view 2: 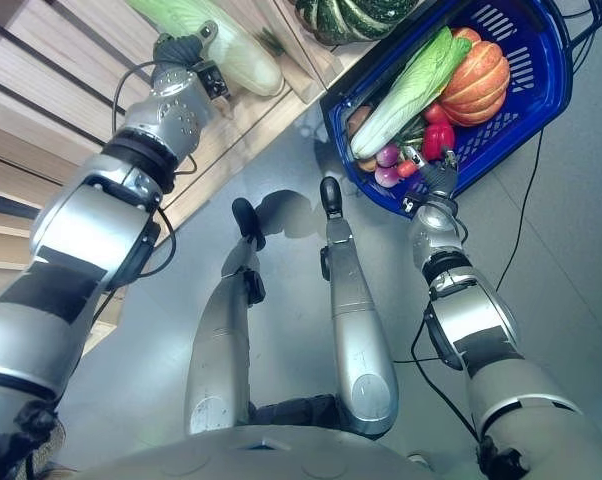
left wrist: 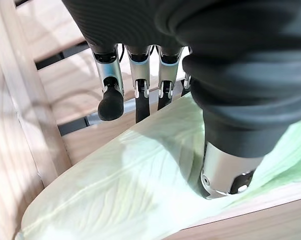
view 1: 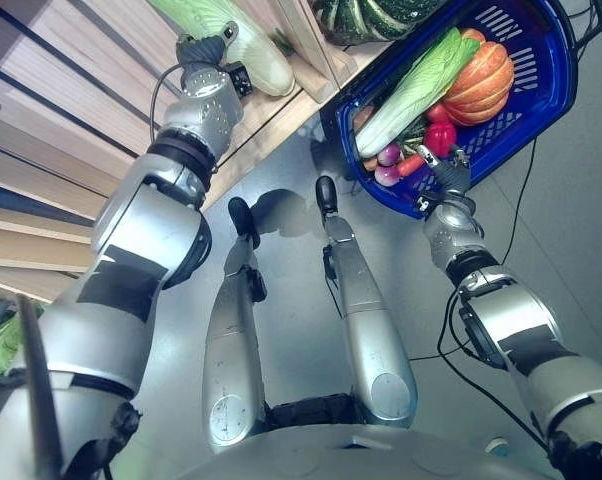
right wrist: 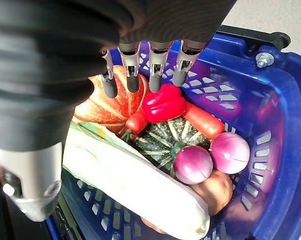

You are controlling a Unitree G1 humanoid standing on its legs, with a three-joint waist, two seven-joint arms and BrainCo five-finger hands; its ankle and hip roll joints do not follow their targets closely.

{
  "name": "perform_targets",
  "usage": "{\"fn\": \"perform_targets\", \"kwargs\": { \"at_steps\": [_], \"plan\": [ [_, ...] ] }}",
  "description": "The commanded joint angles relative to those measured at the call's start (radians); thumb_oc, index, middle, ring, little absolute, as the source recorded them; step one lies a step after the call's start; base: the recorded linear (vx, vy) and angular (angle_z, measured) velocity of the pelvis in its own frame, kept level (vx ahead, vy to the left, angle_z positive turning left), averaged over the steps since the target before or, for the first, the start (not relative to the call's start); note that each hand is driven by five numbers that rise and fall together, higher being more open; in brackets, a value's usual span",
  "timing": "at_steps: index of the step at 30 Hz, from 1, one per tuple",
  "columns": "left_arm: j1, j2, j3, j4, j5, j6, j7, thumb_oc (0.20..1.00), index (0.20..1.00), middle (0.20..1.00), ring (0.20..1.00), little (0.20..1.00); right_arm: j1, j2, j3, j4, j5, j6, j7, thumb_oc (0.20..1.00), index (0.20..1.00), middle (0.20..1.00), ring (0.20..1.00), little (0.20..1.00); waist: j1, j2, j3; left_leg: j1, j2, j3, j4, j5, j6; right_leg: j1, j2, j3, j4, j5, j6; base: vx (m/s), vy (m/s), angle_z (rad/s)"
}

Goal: Pick up fruits and vegetables into the basket

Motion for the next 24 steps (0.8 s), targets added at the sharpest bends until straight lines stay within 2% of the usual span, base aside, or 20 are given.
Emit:
{"fn": "perform_targets", "kwargs": {
  "at_steps": [1,10,16,24],
  "plan": [
    [0.014,-0.039,0.064,-0.074,-0.043,-0.075,-0.051,0.2,0.2,0.2,0.2,0.2,0.058,-0.01,-0.018,-0.016,-0.019,-0.048,-0.037,1.0,1.0,1.0,1.0,1.0,0.005,-0.002,-0.044,-0.047,-0.008,-0.035,0.058,-0.069,-0.019,0.053,0.014,-0.101,-0.051,-0.029,0.017,-0.05,-0.014,0.06],
    [0.131,-0.044,0.065,-0.237,-0.025,-0.1,-0.037,0.2,0.2,0.2,0.2,0.2,0.075,-0.015,-0.05,-0.049,-0.017,-0.046,-0.077,1.0,1.0,1.0,1.0,1.0,0.042,-0.002,-0.044,-0.031,-0.028,-0.05,0.04,-0.065,-0.009,0.079,0.01,-0.114,-0.076,-0.009,0.022,-0.04,-0.006,0.09],
    [0.185,-0.033,0.062,-0.3,-0.006,-0.108,-0.063,0.2,0.2,0.2,0.2,0.2,0.086,-0.024,-0.069,-0.06,-0.014,-0.046,-0.081,1.0,1.0,1.0,1.0,1.0,0.059,0.0,-0.044,-0.018,-0.035,-0.058,0.027,-0.061,-0.004,0.096,0.008,-0.119,-0.092,0.001,0.024,-0.02,0.006,0.07],
    [0.269,-0.014,0.076,-0.398,0.05,-0.132,-0.068,0.2,0.2,0.2,0.2,0.2,0.117,-0.039,-0.102,-0.12,-0.012,-0.083,-0.131,1.0,1.0,1.0,1.0,1.0,0.075,0.005,-0.044,-0.014,-0.042,-0.069,0.016,-0.052,0.001,0.103,0.005,-0.124,-0.104,0.016,0.025,-0.01,0.001,0.03]
  ]
}}
